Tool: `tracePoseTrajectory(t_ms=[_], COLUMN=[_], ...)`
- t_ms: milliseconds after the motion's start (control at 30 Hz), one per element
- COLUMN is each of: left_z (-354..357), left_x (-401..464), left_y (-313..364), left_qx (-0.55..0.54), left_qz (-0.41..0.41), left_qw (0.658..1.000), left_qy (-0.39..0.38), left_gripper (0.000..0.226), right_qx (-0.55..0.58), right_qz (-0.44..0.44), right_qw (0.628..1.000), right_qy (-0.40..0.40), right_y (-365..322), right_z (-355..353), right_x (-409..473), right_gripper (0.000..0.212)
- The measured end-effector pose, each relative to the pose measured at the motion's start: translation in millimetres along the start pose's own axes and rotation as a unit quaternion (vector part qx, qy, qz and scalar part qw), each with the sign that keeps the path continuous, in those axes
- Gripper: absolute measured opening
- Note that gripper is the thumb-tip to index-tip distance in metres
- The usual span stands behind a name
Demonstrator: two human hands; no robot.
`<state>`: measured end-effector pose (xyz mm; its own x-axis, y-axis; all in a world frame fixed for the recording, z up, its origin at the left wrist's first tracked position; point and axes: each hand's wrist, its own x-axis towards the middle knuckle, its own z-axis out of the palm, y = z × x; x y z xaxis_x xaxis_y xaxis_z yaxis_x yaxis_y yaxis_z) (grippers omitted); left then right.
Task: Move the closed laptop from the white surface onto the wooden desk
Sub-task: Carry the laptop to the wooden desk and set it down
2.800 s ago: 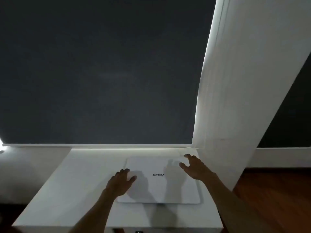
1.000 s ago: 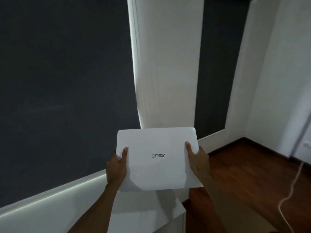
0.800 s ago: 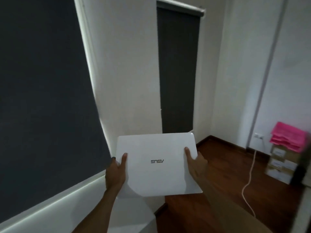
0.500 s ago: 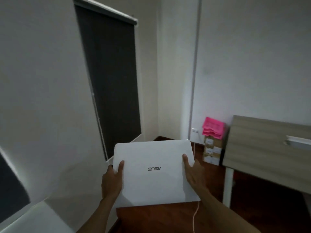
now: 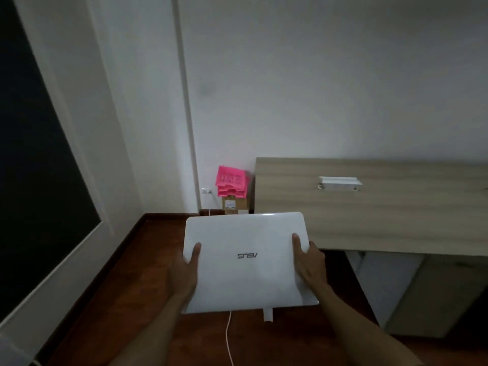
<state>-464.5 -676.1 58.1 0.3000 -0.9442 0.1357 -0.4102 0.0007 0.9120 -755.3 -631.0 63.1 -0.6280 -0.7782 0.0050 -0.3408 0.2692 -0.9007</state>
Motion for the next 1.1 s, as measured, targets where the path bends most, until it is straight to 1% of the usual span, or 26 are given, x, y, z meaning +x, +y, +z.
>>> tracePoseTrajectory(t_ms=[133,267,367,467,600,733,833,967,1100], left_z=[53.9,98.1,131.2,165.7,225.6,296.1,348.6,413.5,466.0], left_x=[52.4,102.8,133.4,158.3,192.8,228.4,251.4,278.9,295.8], left_y=[3.5,11.2,10.8,12.0,2.0,3.3,6.4,13.0,18.1], left_qx=[-0.011,0.022,0.057,0.080,0.123,0.177,0.194,0.217,0.220], left_qz=[0.006,0.018,0.026,0.024,0.022,0.016,-0.013,-0.054,-0.069], left_qw=[0.998,0.997,0.993,0.989,0.986,0.980,0.977,0.970,0.966], left_qy=[-0.055,-0.077,-0.095,-0.123,-0.113,-0.092,-0.089,-0.097,-0.113], left_gripper=[0.055,0.061,0.074,0.075,0.089,0.090,0.092,0.089,0.076], right_qx=[-0.007,-0.006,-0.006,-0.010,-0.019,-0.018,-0.046,-0.116,-0.171], right_qz=[0.017,0.034,0.046,0.065,0.066,0.084,0.103,0.102,0.116], right_qw=[0.999,0.998,0.997,0.995,0.995,0.995,0.993,0.988,0.978], right_qy=[0.029,0.058,0.068,0.075,0.068,0.049,0.022,-0.019,-0.028], right_y=[5.6,8.6,14.2,22.5,44.8,64.9,80.5,108.2,127.3], right_z=[8.1,17.4,24.1,31.6,45.6,56.4,59.7,61.1,63.0], right_x=[52.6,99.6,132.7,173.4,239.8,321.9,382.3,457.6,514.3], right_gripper=[0.075,0.075,0.075,0.080,0.083,0.072,0.074,0.095,0.091])
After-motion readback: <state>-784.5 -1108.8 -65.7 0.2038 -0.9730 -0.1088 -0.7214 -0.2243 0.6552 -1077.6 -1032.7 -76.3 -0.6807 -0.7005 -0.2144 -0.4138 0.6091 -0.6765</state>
